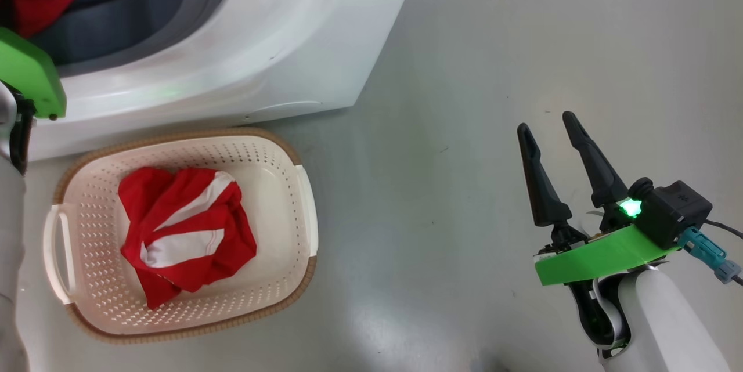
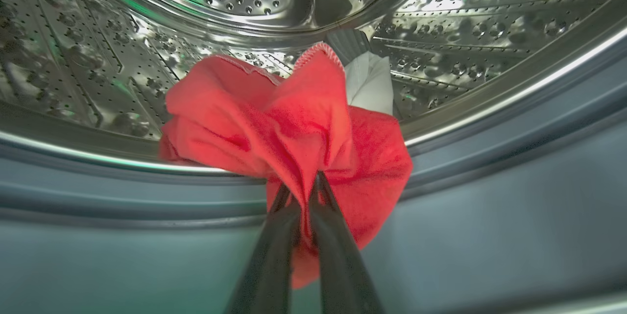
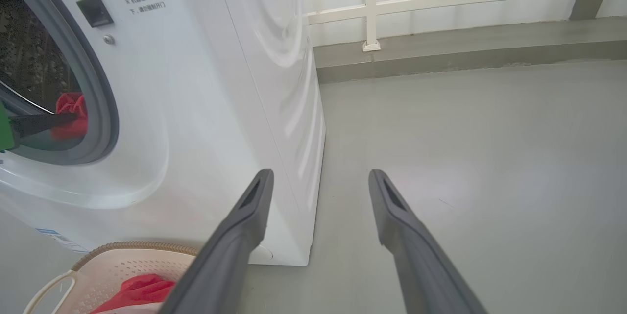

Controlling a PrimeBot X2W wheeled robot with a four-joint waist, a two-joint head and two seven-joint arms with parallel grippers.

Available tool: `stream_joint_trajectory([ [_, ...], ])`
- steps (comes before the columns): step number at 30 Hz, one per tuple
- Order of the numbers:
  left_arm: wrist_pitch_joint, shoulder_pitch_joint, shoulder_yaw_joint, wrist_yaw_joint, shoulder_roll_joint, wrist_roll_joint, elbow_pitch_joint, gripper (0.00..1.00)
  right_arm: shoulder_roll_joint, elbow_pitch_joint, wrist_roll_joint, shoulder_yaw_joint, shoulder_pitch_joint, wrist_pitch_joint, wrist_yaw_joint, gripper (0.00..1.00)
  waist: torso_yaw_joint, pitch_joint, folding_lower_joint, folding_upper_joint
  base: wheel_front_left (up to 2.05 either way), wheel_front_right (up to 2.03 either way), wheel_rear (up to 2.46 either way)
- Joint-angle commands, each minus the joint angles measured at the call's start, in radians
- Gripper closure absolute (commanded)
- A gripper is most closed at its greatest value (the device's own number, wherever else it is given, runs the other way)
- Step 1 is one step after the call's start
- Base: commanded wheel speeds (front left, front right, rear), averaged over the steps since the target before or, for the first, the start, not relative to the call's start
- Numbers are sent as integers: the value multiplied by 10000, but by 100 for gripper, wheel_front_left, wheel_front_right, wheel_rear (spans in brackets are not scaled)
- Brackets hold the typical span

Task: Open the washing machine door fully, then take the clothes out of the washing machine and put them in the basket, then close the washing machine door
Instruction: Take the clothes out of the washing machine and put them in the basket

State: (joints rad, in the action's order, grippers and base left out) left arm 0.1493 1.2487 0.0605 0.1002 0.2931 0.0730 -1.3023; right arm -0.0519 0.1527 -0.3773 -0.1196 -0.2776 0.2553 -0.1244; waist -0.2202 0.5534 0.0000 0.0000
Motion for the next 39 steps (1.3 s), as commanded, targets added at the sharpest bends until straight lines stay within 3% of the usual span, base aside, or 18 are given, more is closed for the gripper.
stream_joint_trajectory([
  [1, 279, -157, -74, -41, 429, 87, 158, 100, 16, -236, -36, -193, 2, 65, -63, 0, 52, -103, 0, 0, 0, 0, 0],
  [11, 1103, -1041, -159, 175, 63, 579, 676, 100, 16, -143, 66, -116, 233, 65, -63, 0, 353, -822, 0, 0, 0, 0, 0],
  [23, 1123, -3581, -842, 274, -251, 1138, 4684, 100, 16, -86, 270, 153, 635, 65, -63, 0, 754, -1624, 0, 0, 0, 0, 0],
  [39, 1124, -5860, -1585, 302, -859, 1128, 8309, 100, 16, -22, 425, 382, 1177, 65, -63, 0, 1124, -2491, 0, 0, 0, 0, 0],
])
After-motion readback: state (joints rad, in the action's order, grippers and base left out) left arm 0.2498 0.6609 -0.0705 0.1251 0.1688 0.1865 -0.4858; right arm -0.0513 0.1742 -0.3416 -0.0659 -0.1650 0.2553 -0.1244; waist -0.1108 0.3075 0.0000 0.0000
